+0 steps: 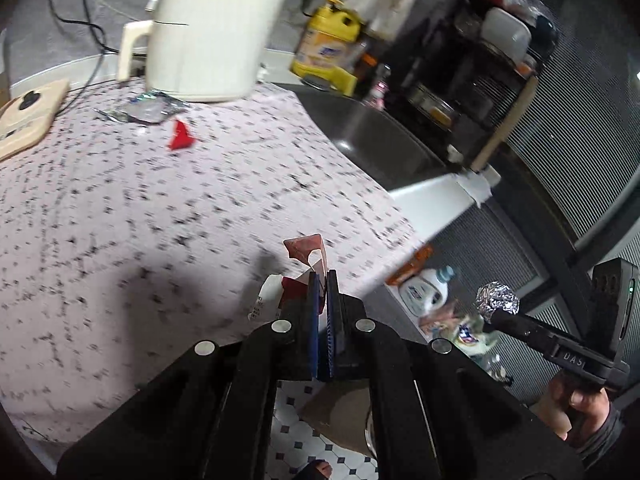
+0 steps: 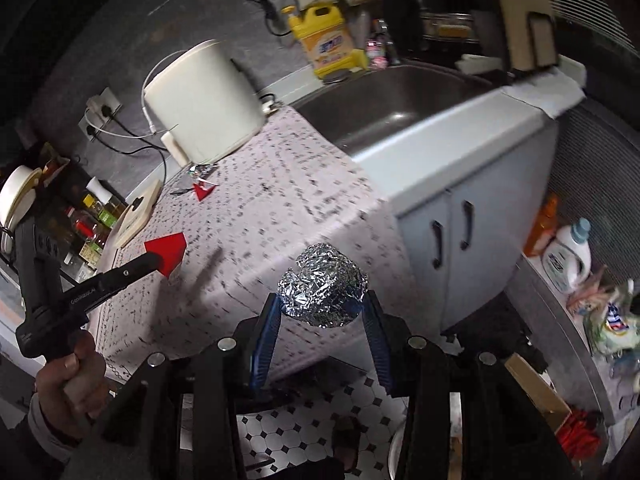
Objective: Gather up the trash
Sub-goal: 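Carry the red wrapper and foil ball over the white bin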
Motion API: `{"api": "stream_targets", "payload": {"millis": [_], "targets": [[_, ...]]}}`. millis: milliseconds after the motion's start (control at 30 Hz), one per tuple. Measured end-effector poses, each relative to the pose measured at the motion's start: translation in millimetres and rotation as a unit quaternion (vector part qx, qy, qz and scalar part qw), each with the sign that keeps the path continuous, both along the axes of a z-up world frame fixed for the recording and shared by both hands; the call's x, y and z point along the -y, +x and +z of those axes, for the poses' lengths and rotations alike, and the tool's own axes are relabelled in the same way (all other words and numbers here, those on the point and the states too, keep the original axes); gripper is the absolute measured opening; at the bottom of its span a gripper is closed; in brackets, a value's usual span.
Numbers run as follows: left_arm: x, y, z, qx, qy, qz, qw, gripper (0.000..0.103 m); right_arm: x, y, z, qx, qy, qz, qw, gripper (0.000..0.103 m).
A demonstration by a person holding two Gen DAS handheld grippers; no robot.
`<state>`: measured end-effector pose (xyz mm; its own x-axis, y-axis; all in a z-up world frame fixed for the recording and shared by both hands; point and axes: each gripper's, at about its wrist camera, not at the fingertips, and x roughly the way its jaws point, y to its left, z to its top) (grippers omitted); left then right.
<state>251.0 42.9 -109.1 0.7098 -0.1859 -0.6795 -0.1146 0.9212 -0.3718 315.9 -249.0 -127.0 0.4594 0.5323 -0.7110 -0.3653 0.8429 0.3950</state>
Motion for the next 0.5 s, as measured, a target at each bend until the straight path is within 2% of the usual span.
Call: {"api": "stream_targets", "payload": {"millis": [233, 500], "targets": [[74.7, 1.1, -10.4, -0.01, -0.004, -0.051, 0.9987, 0.004, 73.1, -30.7, -24.1, -0.022, -0.01, -0.044, 0.999, 0.042], [151.7, -9.8, -40.7, -0.04, -0.014, -0.101, 0.994, 0.004, 144.7, -71.1, -74.8, -0.076, -0.034, -0.076, 0.994, 0.042]]}}
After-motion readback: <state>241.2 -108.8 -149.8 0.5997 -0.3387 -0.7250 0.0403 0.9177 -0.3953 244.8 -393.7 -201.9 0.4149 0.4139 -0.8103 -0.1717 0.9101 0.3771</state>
